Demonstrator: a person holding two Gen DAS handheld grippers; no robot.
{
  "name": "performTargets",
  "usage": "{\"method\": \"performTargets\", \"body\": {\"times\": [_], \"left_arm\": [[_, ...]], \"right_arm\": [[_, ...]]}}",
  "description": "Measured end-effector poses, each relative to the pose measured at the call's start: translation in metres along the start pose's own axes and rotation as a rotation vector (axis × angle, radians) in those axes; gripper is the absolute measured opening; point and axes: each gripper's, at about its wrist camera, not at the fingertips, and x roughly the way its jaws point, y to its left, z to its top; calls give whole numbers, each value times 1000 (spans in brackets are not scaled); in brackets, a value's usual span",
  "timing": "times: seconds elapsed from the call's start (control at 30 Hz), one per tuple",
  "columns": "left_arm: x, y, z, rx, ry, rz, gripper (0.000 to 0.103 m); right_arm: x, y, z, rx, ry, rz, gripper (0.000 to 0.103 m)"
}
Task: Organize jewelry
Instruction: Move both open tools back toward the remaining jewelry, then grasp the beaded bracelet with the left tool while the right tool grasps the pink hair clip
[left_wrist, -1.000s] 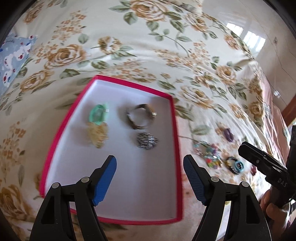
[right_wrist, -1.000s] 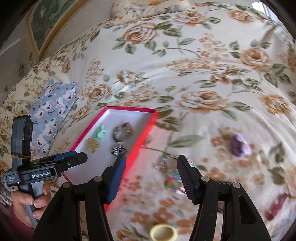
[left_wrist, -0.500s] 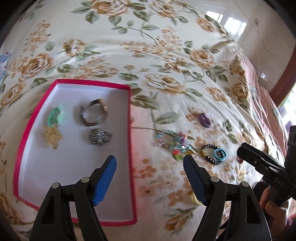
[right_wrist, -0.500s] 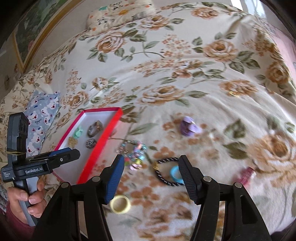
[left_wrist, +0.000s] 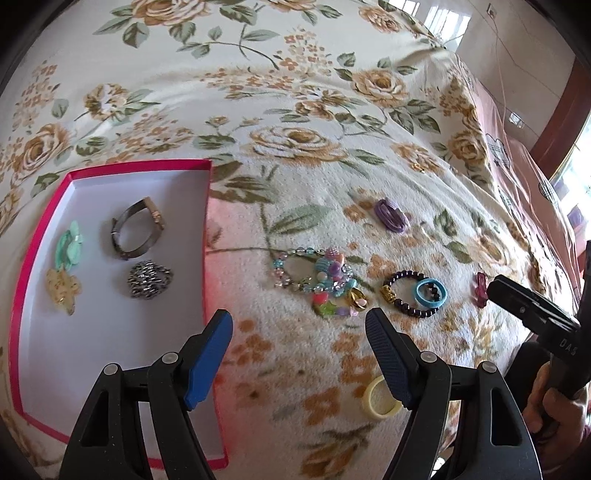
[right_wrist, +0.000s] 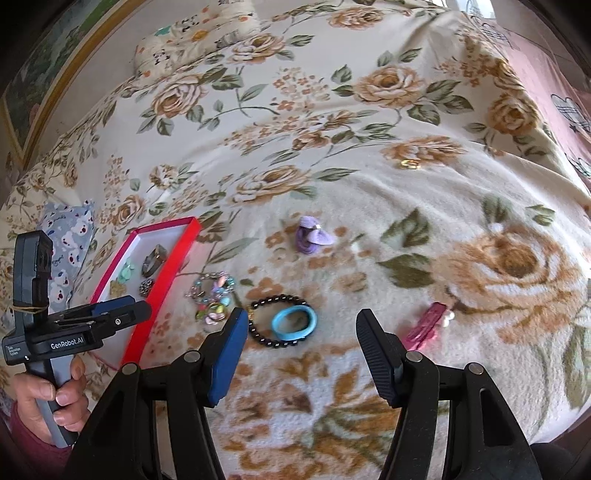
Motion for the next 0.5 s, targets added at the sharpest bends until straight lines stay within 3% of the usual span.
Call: {"method": "performTargets", "body": {"times": [0.4,0.5], "left_arm": [[30,-8,12,24,23,7,72],[37,-4,18,21,23,19,62]], "right_arm": [[0,-28,1,54,-14,-85,63],[-1,-33,1,62,-19,-109,63]]}}
